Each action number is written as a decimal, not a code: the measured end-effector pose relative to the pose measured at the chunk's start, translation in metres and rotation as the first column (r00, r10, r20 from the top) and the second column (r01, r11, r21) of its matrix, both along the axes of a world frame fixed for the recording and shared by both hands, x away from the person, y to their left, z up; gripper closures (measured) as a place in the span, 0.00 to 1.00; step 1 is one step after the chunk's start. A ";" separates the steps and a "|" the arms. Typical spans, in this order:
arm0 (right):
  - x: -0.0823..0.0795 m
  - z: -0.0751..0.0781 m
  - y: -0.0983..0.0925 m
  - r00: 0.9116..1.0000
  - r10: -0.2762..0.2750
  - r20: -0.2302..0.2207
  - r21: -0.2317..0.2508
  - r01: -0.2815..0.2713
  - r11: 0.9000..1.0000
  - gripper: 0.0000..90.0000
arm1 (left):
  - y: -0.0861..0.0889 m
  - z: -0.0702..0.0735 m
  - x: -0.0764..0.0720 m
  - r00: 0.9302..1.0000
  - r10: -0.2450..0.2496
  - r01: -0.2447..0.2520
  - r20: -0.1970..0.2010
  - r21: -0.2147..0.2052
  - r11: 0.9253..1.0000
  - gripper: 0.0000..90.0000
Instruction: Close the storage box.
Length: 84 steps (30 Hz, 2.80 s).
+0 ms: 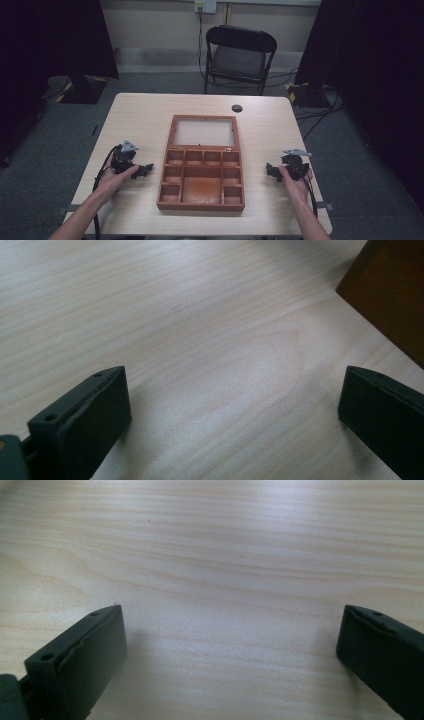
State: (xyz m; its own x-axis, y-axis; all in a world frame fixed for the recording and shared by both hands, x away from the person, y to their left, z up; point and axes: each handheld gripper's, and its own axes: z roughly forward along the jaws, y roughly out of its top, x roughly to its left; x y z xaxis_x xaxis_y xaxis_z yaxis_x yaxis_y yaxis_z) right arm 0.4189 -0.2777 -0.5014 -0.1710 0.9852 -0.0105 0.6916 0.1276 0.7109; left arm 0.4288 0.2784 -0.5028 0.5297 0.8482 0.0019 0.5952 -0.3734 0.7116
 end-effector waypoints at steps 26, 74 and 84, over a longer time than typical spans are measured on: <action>-0.003 0.013 0.011 0.999 0.034 -0.040 0.054 -0.032 0.998 0.18 | 0.005 0.019 0.001 0.997 0.069 -0.067 0.026 -0.074 0.995 0.21; 0.094 0.049 0.113 0.944 0.329 0.002 0.167 -0.325 0.931 0.25 | -0.061 0.050 0.080 0.998 0.044 -0.052 -0.052 -0.177 0.983 0.28; 0.101 0.037 0.117 0.947 0.319 -0.041 0.190 -0.306 0.933 0.21 | -0.070 0.039 0.084 0.992 0.026 -0.050 -0.121 -0.201 0.978 0.29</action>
State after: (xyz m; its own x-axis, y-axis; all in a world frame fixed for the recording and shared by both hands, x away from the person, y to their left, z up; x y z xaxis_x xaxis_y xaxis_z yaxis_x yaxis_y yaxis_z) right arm 0.5200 -0.1610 -0.4646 -0.4643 0.8664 0.1836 0.6860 0.2208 0.6933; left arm 0.5127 0.2082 -0.4639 0.4838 0.8437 -0.2326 0.6897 -0.2040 0.6947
